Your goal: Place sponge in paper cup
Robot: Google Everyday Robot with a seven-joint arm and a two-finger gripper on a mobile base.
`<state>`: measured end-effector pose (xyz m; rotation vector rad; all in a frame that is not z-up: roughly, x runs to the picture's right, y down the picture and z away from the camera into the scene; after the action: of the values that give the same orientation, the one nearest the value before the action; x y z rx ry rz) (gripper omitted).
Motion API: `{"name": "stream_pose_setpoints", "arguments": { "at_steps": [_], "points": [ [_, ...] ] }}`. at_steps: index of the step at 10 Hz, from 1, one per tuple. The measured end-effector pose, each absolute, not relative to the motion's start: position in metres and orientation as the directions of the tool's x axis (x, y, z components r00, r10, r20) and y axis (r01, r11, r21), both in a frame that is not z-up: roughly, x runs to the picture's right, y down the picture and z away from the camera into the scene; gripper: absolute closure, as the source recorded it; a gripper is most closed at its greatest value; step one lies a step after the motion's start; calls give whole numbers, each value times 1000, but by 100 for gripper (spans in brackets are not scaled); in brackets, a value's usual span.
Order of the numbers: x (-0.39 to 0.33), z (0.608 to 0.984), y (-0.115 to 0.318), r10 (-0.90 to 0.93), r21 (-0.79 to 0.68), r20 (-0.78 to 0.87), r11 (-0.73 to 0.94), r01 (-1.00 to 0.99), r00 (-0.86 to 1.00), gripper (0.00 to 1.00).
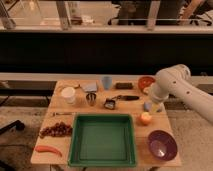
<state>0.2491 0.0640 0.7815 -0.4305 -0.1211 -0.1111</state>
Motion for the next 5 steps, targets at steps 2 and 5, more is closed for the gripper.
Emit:
{"name": "stream_pose_setpoints", "arguments": {
  "at_steps": [2,5],
  "points": [
    [259,800,70,-144,-376,144,907,189,979,20],
    [264,819,71,-219,-336,119,909,247,968,20]
  ]
}}
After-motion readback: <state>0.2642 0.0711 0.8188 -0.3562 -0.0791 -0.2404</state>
